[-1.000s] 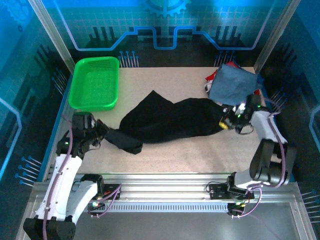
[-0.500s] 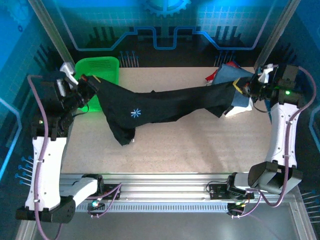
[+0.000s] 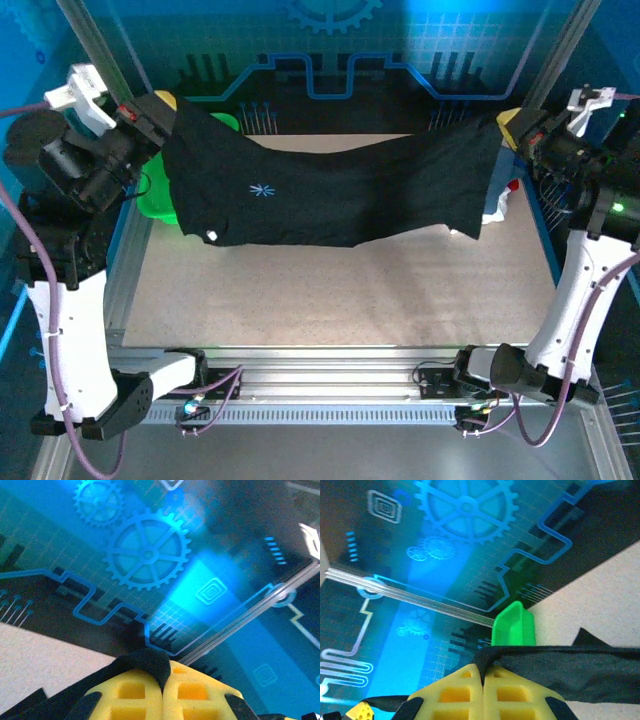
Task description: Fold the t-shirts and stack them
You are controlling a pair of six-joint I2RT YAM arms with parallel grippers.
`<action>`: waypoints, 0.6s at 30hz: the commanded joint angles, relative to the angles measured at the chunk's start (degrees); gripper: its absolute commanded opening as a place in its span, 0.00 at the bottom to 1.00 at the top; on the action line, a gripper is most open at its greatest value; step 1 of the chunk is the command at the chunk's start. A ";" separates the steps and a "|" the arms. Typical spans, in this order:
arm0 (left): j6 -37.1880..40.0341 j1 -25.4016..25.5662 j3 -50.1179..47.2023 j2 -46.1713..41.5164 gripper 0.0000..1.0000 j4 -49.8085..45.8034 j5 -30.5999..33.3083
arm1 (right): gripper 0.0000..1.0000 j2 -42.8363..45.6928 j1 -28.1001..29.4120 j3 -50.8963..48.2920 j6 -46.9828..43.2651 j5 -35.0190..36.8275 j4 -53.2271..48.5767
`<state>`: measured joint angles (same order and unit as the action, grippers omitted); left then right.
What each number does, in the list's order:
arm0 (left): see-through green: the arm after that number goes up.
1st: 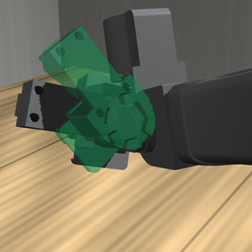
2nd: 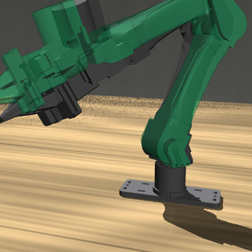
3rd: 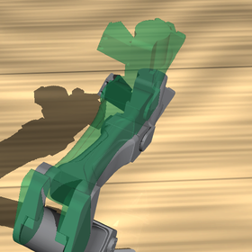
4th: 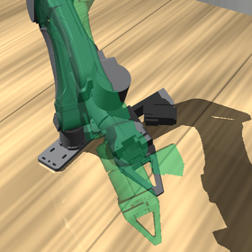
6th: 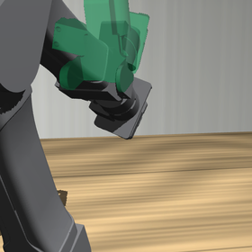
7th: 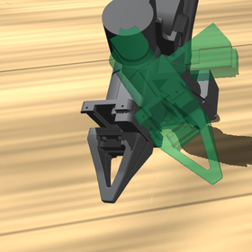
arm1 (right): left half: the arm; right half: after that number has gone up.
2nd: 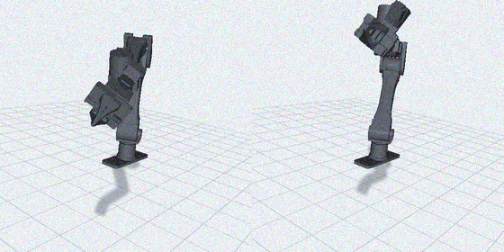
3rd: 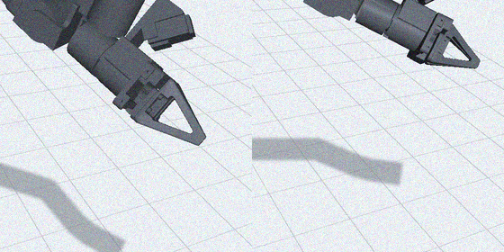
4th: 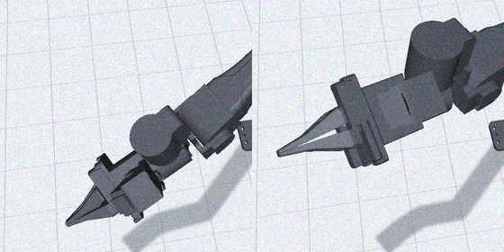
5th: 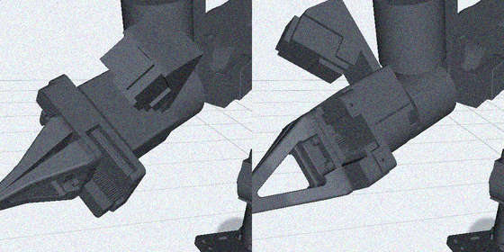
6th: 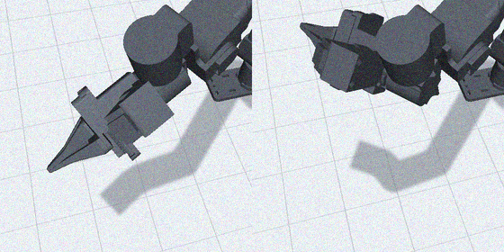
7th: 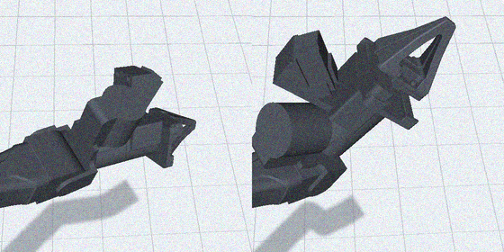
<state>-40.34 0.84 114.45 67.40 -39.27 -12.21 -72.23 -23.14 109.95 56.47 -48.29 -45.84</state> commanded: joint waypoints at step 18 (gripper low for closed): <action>-10.40 -1.98 45.40 48.09 0.00 11.90 -15.53 | 0.00 -35.10 6.20 33.88 0.33 0.99 5.04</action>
<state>-46.37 0.43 149.84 108.57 -30.17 -23.66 -98.04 -18.44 134.34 56.36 -48.03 -43.29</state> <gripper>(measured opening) 0.053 0.063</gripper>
